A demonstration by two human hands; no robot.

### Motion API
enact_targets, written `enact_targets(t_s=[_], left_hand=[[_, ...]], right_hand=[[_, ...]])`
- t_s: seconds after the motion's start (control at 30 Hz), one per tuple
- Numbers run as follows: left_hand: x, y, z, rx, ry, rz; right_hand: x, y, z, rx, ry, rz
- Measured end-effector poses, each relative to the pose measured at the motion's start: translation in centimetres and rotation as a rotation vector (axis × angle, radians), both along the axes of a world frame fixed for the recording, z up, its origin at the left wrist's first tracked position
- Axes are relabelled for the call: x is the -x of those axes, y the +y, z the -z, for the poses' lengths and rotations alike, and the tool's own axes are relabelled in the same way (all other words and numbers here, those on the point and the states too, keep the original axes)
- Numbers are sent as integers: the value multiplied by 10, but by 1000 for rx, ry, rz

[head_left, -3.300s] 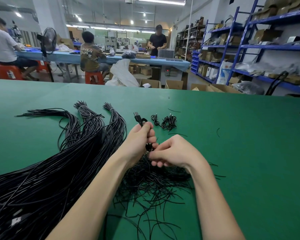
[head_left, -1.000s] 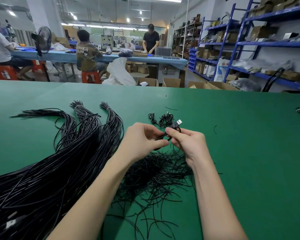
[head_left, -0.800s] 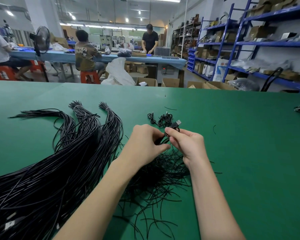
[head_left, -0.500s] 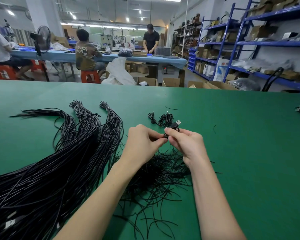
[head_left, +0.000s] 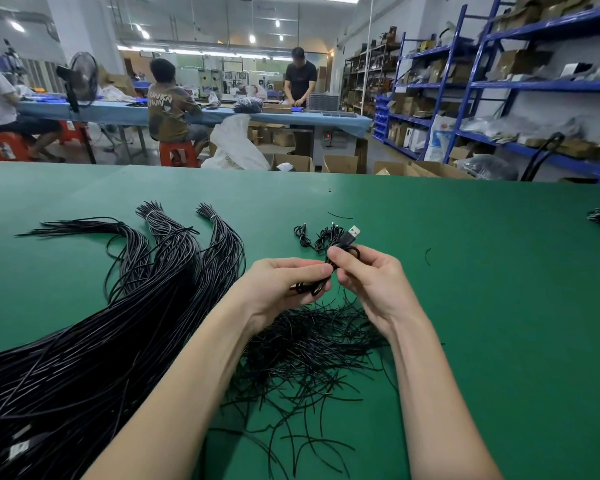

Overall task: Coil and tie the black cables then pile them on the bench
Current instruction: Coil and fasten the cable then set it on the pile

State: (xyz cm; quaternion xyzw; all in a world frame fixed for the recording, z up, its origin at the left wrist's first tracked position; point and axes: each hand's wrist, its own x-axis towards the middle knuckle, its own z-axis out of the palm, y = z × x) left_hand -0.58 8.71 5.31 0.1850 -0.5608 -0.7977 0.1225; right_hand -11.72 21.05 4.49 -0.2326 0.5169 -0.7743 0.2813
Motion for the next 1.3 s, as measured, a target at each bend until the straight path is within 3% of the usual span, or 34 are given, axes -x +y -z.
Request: enact_targets(t_s=[0.17, 0.43, 0.67, 0.73, 0.8, 0.93, 1.03, 1.17, 1.3], left_hand=[[3, 5, 4, -175, 5, 72], [2, 2, 4, -21, -24, 24], [9, -2, 13, -243, 6, -35], [8, -6, 15, -272, 0, -79], [7, -9, 17, -286, -8, -115], [5, -15, 21, -391, -8, -193], [2, -21, 20, -457, 12, -237], [-1, -25, 19, -488, 20, -261], [-1, -27, 21, -487, 29, -263]], right_hand=[[1, 4, 3, 30, 22, -38], [8, 4, 0, -104, 231, 20], [8, 0, 4, -65, 65, -21], [12, 3, 6, -223, 149, 42], [15, 7, 13, -484, 389, 67], [12, 7, 22, -668, 587, -73], [8, 1, 29, -927, 806, -175], [1, -7, 30, -1059, 886, -85], [-3, -8, 28, -1074, 897, -145]])
